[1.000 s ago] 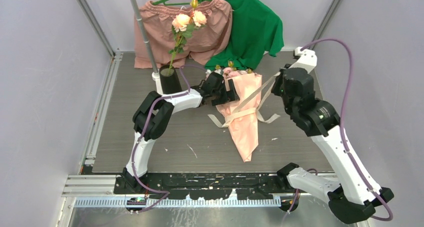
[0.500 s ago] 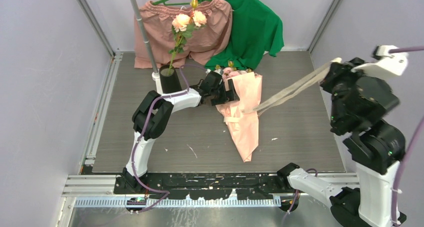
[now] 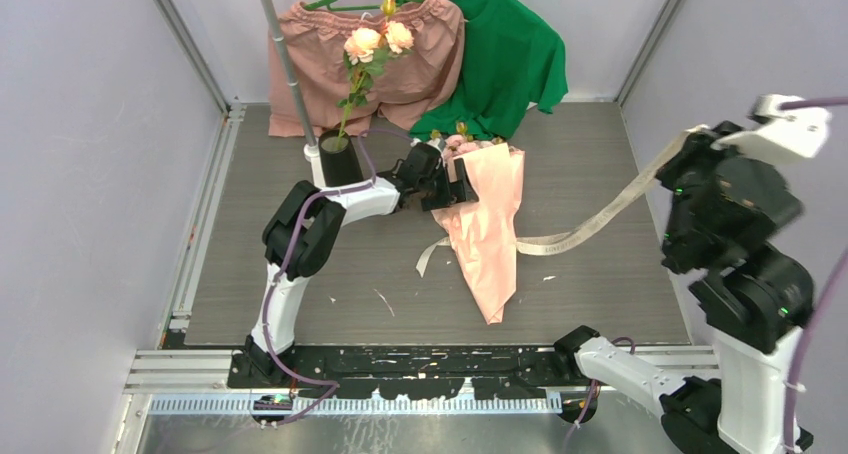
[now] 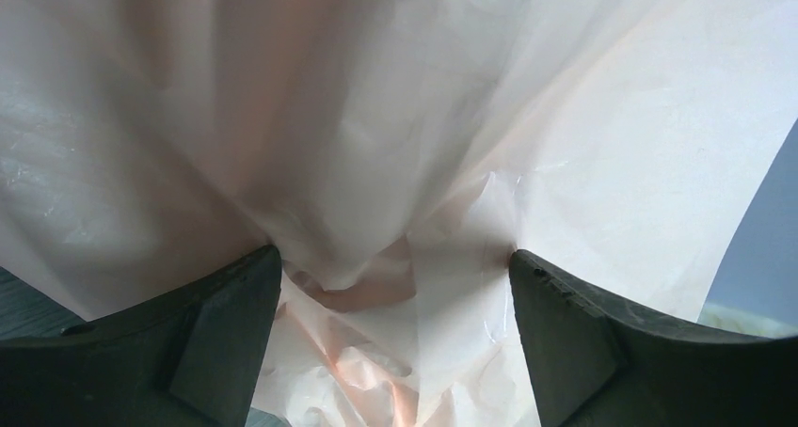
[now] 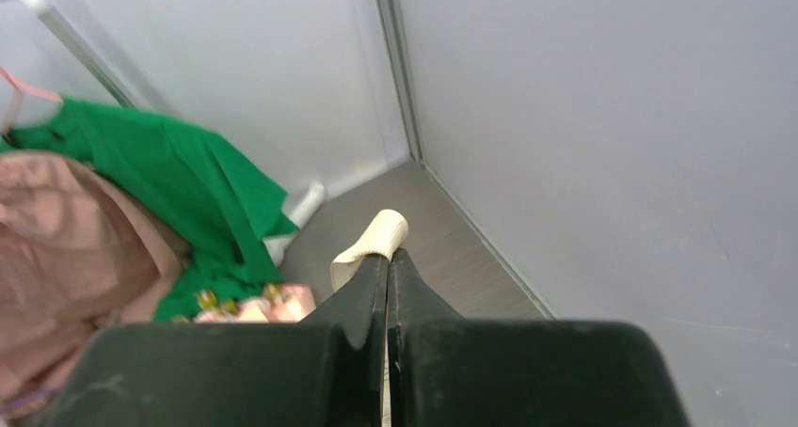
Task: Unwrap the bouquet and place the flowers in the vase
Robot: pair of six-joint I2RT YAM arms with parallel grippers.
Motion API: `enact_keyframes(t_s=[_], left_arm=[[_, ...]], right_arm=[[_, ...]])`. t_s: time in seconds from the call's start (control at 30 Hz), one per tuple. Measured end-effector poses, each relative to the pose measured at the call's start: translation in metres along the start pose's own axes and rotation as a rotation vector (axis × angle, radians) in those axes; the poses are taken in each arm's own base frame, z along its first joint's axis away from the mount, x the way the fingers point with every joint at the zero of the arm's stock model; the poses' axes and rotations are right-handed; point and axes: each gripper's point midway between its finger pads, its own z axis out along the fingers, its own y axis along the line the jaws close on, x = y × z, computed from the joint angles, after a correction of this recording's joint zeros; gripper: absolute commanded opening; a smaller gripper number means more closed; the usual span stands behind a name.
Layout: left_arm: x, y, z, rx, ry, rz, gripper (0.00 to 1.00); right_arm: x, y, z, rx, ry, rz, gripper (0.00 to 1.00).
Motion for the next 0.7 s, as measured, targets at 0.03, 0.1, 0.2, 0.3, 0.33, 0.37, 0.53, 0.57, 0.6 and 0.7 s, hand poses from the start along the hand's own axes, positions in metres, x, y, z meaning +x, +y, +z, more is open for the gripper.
enact_keyframes(t_s=[0.03, 0.1, 0.2, 0.3, 0.33, 0.37, 0.53, 0.57, 0.6, 0.7], left_arm=[[0.000, 0.000, 0.000, 0.003, -0.002, 0.000, 0.92], [0.000, 0.000, -0.001, 0.008, -0.006, 0.002, 0.92], [0.001, 0.000, -0.003, 0.016, -0.012, 0.006, 0.92], [0.005, 0.001, -0.007, 0.018, -0.005, 0.009, 0.92], [0.007, 0.002, -0.008, 0.018, -0.003, 0.010, 0.92], [0.008, 0.002, -0.010, 0.017, -0.001, 0.012, 0.92], [0.014, 0.005, -0.016, 0.014, 0.010, 0.016, 0.92], [0.015, 0.005, -0.018, 0.014, 0.012, 0.015, 0.92], [0.016, 0.006, -0.019, 0.014, 0.014, 0.015, 0.92], [0.020, 0.007, -0.024, 0.012, 0.023, 0.011, 0.92]], right_arm=[[0.010, 0.004, 0.003, 0.002, 0.017, -0.024, 0.01], [0.035, 0.014, 0.011, 0.003, 0.062, -0.084, 0.00], [0.087, 0.036, 0.027, -0.006, 0.157, -0.185, 0.01], [0.150, 0.052, 0.038, -0.018, 0.266, -0.274, 0.00], [0.179, 0.056, 0.040, -0.024, 0.317, -0.312, 0.01], [0.208, 0.057, 0.040, -0.029, 0.371, -0.349, 0.00], [0.308, 0.044, 0.025, -0.037, 0.572, -0.426, 0.01], [0.318, 0.042, 0.023, -0.034, 0.589, -0.420, 0.00], [0.327, 0.041, 0.021, -0.032, 0.604, -0.407, 0.01], [0.352, 0.036, 0.014, -0.023, 0.638, -0.361, 0.01]])
